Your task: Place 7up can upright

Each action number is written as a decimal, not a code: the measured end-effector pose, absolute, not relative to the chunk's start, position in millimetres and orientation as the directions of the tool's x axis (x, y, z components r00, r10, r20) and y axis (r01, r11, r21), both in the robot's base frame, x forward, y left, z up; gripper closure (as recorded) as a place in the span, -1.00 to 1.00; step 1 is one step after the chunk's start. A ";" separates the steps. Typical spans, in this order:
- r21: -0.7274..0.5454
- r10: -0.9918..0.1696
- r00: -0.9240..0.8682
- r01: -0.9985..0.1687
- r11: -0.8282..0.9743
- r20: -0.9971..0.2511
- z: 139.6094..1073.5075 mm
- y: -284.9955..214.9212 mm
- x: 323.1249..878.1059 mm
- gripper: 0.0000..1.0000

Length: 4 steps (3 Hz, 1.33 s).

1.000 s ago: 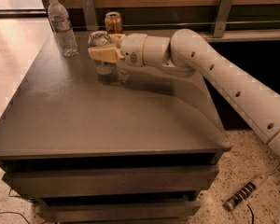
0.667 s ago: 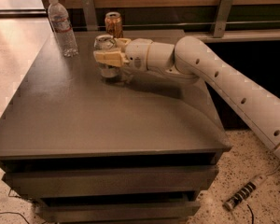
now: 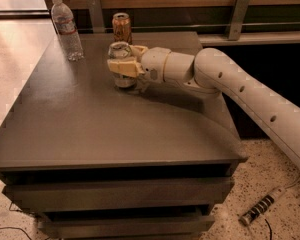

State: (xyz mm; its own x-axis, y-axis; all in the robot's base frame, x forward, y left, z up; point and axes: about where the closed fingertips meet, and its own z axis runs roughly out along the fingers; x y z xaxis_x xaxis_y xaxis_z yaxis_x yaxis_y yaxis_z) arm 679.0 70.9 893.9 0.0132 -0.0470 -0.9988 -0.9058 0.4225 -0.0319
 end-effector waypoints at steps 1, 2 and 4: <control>-0.032 -0.047 0.014 -0.908 0.418 -0.999 894.2 73.7 678.2 0.65; -0.032 -0.046 0.014 -0.909 0.415 -0.999 894.6 76.4 677.4 0.17; -0.032 -0.046 0.015 -0.913 0.407 -0.999 895.2 81.7 675.8 -0.77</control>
Offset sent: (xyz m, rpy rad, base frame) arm -0.0009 0.0030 0.0004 0.0003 -0.0003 0.0048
